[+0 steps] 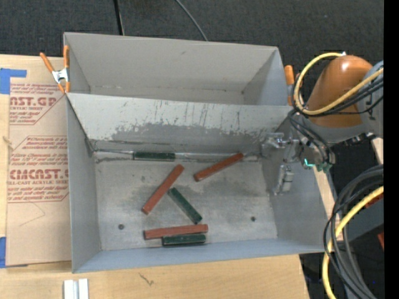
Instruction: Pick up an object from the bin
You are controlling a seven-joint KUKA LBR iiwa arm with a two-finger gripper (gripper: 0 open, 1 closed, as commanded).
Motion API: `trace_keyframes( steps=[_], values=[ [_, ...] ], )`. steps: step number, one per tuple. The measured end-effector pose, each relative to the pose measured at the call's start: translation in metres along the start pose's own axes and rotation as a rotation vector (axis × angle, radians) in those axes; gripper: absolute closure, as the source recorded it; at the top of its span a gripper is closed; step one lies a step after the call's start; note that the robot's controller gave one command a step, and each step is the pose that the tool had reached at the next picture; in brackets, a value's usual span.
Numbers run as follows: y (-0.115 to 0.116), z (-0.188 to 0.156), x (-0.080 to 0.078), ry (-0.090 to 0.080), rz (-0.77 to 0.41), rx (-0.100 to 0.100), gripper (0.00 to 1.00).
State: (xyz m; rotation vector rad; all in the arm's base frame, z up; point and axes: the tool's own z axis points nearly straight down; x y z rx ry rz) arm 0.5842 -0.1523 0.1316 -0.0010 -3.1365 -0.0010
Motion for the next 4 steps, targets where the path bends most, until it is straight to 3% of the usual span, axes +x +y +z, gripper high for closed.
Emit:
trace_keyframes(
  steps=[1, 2, 3, 4],
  values=[
    [0.001, -0.005, -0.002, -0.007, -0.002, 0.001, 0.00],
    [0.081, 0.052, -0.005, -0.010, 0.017, 0.000, 0.00],
    [0.085, 0.017, -0.007, -0.004, 0.051, -0.003, 0.00],
    [0.110, 0.017, -0.007, -0.012, 0.034, 0.002, 0.00]
  ],
)
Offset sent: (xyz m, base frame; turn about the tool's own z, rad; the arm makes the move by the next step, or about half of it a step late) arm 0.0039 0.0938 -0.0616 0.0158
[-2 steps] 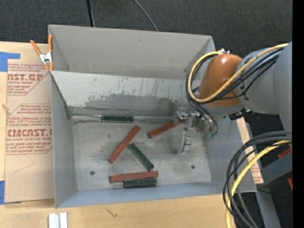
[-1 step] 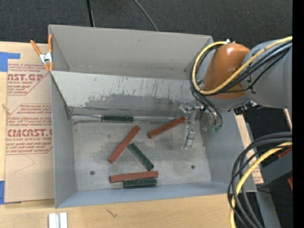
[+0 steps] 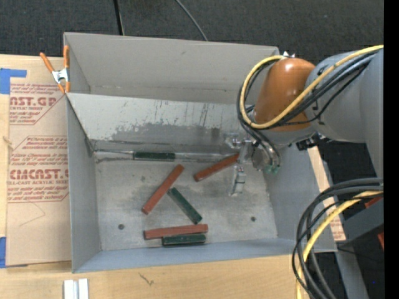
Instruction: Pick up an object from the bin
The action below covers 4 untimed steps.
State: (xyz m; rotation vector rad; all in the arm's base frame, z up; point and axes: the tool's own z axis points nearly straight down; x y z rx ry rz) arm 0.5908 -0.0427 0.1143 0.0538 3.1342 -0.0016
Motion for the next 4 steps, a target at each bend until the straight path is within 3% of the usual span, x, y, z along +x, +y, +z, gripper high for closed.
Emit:
trace_keyframes(
  steps=[1, 2, 4],
  values=[
    [0.0130, 0.0474, -0.0014, 0.009, -0.039, -0.002, 0.00],
    [0.0146, 0.0442, -0.0001, 0.005, 0.024, -0.002, 1.00],
    [0.0151, 0.0383, 0.0024, 0.012, 0.035, -0.002, 1.00]
  ],
)
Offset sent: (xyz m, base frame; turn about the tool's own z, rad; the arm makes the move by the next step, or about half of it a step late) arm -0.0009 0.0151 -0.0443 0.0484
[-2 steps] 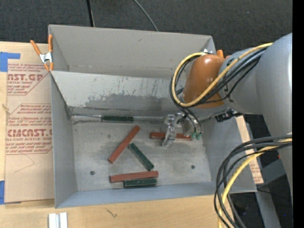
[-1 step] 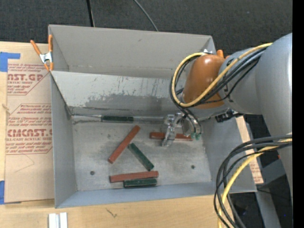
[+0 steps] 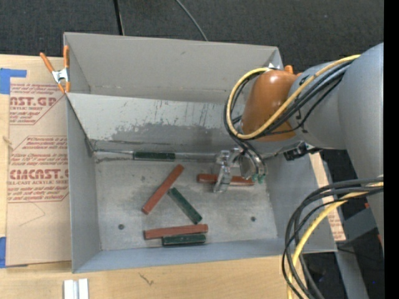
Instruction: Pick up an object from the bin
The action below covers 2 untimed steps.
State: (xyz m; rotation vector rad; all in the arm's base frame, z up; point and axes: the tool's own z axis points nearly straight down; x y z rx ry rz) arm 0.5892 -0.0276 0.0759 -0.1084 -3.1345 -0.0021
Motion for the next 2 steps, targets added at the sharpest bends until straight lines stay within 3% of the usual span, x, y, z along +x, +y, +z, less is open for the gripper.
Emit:
trace_keyframes(
  steps=[1, 2],
  values=[
    [0.000, -0.021, 0.001, 0.002, -0.002, 0.000, 1.00],
    [0.000, -0.035, -0.002, -0.010, -0.002, 0.000, 1.00]
  ],
)
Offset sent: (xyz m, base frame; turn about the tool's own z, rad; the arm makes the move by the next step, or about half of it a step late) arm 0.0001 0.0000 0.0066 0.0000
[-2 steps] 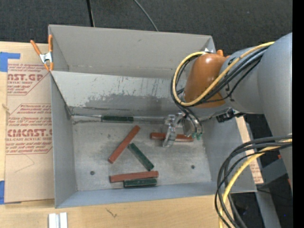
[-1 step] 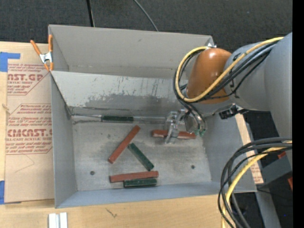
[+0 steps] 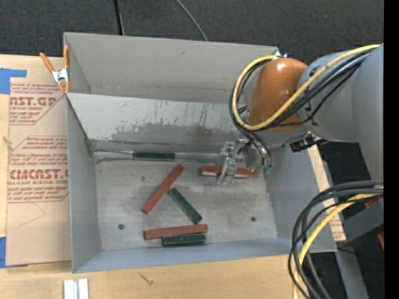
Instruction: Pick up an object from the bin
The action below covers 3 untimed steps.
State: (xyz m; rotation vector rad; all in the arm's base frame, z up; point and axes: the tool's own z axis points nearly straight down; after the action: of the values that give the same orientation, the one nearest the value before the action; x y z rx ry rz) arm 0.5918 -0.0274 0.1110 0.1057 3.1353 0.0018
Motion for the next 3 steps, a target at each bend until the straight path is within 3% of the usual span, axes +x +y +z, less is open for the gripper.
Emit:
trace_keyframes(
  steps=[2, 3],
  values=[
    [0.000, -0.022, 0.003, 0.011, 0.000, 0.000, 1.00],
    [0.000, -0.045, 0.002, 0.007, 0.000, 0.000, 1.00]
  ],
)
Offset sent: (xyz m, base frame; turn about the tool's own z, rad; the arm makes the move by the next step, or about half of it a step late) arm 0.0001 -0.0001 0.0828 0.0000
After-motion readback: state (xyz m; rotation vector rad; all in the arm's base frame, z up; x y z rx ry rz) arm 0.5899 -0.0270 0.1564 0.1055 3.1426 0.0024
